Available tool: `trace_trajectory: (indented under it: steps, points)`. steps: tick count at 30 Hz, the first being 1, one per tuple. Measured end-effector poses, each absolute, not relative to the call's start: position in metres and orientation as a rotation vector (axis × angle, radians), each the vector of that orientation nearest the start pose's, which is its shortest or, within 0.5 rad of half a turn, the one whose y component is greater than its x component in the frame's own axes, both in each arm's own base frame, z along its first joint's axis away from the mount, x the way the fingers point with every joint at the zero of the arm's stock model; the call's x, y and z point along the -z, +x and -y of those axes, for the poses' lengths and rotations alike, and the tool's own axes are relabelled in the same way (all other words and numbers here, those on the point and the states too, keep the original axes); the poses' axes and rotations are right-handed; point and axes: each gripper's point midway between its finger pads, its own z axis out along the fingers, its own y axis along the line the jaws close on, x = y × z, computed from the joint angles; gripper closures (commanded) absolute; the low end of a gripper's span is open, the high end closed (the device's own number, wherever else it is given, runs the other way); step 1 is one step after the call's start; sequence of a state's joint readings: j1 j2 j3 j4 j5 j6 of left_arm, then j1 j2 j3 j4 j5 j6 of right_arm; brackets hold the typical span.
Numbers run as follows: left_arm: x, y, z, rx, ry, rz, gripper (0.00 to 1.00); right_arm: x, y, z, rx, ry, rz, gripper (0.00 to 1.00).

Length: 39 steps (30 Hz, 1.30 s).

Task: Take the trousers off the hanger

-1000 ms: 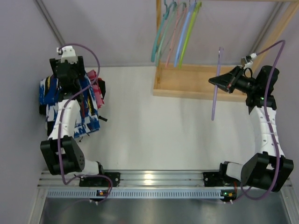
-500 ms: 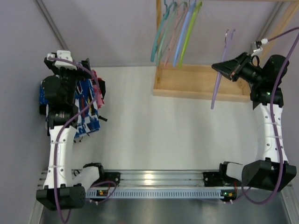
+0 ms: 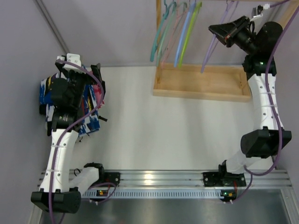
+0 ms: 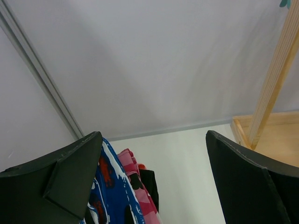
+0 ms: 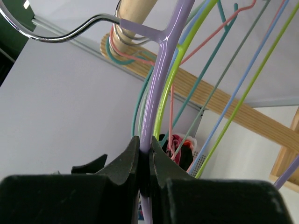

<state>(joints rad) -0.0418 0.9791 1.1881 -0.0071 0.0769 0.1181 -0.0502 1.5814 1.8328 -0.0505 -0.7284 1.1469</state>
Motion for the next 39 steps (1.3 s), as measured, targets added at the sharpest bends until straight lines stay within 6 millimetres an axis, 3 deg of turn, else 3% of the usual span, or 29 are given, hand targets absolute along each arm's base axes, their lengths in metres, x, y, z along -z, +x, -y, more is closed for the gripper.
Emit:
trace_trajectory:
  steps: [5,13,18,25,29,31,32,33,34,35,39]
  points:
    - [-0.44,0.35,0.022,0.004,0.136,-1.39,0.01,-0.52,0.464,-0.121,-1.359,0.294,-1.525,1.0]
    - [-0.427,0.349,0.02,0.011,0.107,-1.436,0.02,-0.505,0.506,-0.121,-1.342,0.331,-1.532,1.0]
    - [-0.426,0.347,0.02,0.019,0.1,-1.442,0.01,-0.496,0.514,-0.127,-1.343,0.337,-1.546,1.0]
    - [-0.424,0.347,0.021,0.02,0.101,-1.45,0.01,-0.485,0.511,-0.166,-1.4,0.292,-1.592,1.0]
    - [-0.418,0.349,0.021,0.024,0.106,-1.48,0.01,-0.483,0.51,-0.173,-1.41,0.279,-1.597,0.98]
    - [-0.414,0.354,0.022,0.028,0.11,-1.511,0.01,-0.483,0.51,-0.173,-1.407,0.275,-1.597,0.86]
    - [-0.413,0.357,0.023,0.028,0.111,-1.524,0.01,-0.482,0.511,-0.173,-1.407,0.273,-1.595,0.71]
    - [-0.412,0.36,0.023,0.03,0.111,-1.538,0.01,-0.481,0.511,-0.173,-1.406,0.271,-1.593,0.65]
    - [-0.409,0.364,0.024,0.033,0.112,-1.561,0.01,-0.48,0.511,-0.173,-1.403,0.261,-1.595,0.48]
    - [-0.406,0.369,0.025,0.037,0.114,-1.582,0.02,-0.478,0.511,-0.174,-1.406,0.261,-1.598,0.4]
    - [-0.391,0.382,0.031,0.074,0.128,-1.659,0.01,-0.468,0.51,-0.167,-1.393,0.27,-1.619,0.18]
